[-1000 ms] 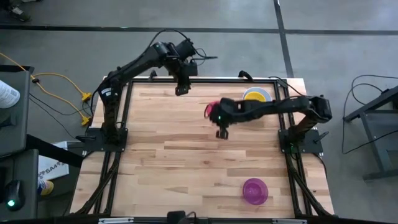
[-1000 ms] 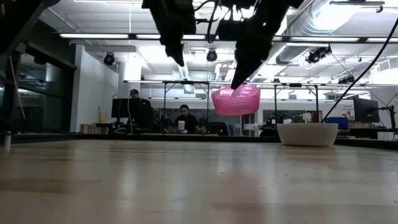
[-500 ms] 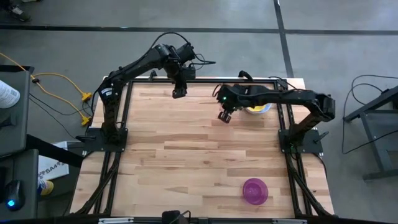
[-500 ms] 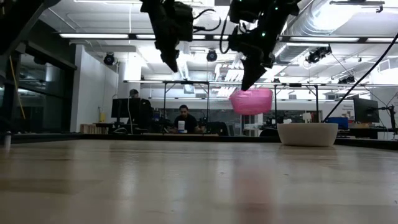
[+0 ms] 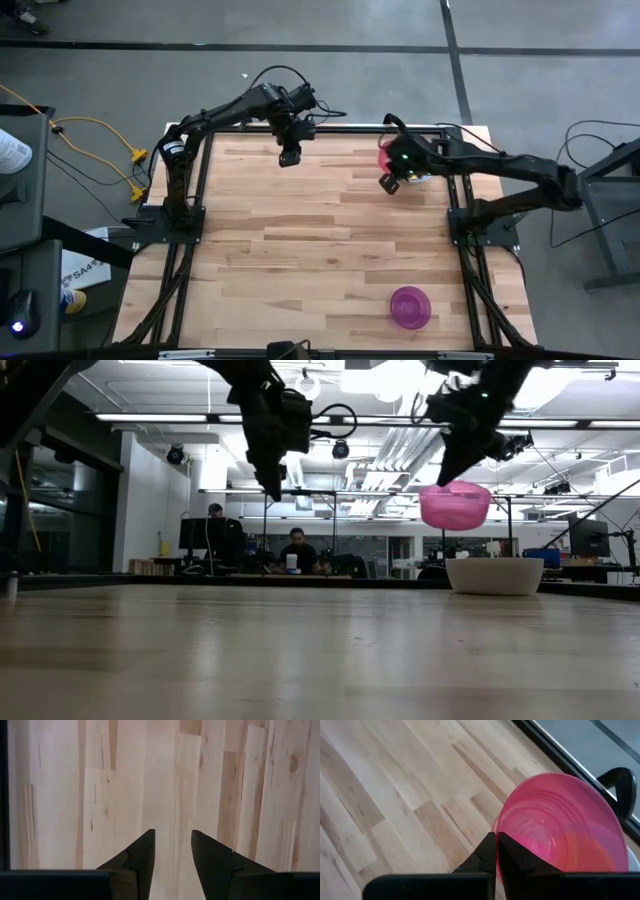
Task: Nest bowls inside each other
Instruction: Stack the pink bowl on top of the yellow bowl
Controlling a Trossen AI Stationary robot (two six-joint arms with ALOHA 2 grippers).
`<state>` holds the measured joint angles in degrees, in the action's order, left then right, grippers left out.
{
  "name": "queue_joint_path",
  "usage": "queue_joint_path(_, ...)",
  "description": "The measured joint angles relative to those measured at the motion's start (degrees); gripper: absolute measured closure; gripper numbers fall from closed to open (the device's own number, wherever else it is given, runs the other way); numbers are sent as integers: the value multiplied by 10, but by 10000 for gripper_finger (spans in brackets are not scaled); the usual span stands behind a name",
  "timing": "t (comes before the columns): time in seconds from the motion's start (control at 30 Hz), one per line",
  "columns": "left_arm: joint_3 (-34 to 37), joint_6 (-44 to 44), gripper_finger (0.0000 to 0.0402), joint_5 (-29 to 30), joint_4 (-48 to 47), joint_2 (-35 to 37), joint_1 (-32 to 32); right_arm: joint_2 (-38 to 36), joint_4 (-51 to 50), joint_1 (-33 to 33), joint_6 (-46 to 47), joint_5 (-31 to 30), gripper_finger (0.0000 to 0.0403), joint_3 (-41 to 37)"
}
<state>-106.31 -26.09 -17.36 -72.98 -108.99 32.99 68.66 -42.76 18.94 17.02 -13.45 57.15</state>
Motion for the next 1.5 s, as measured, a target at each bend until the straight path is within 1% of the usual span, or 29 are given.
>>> queue_joint_path(0.1, 1, 7, 275, -4, 8, 0, 0, -39, 20, 6, 3, -5, 400, -44)
queue_joint_path(0.27, 1, 24, 275, -6, 33, 0, 0, -73, 39, 26, -5, -11, 400, -99)
queue_joint_path(0.47, 1, 31, 274, -6, 42, 0, -5, -79, 75, 55, -33, -10, 400, -151)
queue_joint_path(0.6, 1, 35, 275, -13, 52, 0, -12, -79, 123, 74, -54, -10, 400, -179)
queue_joint_path(0.67, 1, 35, 275, -13, 56, 0, -14, -78, 131, 86, -58, -5, 400, -192)
queue_joint_path(0.83, 1, 35, 275, -13, 57, 0, -20, -78, 141, 116, -65, 8, 400, -218)
queue_joint_path(1.03, 1, 35, 275, -12, 58, 0, -23, -78, 166, 138, -74, 17, 400, -242)
queue_joint_path(1.4, 1, 35, 274, -11, 64, 0, -23, -77, 182, 146, -96, 32, 399, -255)
queue_joint_path(1.5, 1, 38, 275, -11, 66, 0, -23, -77, 183, 146, -97, 42, 392, -255)
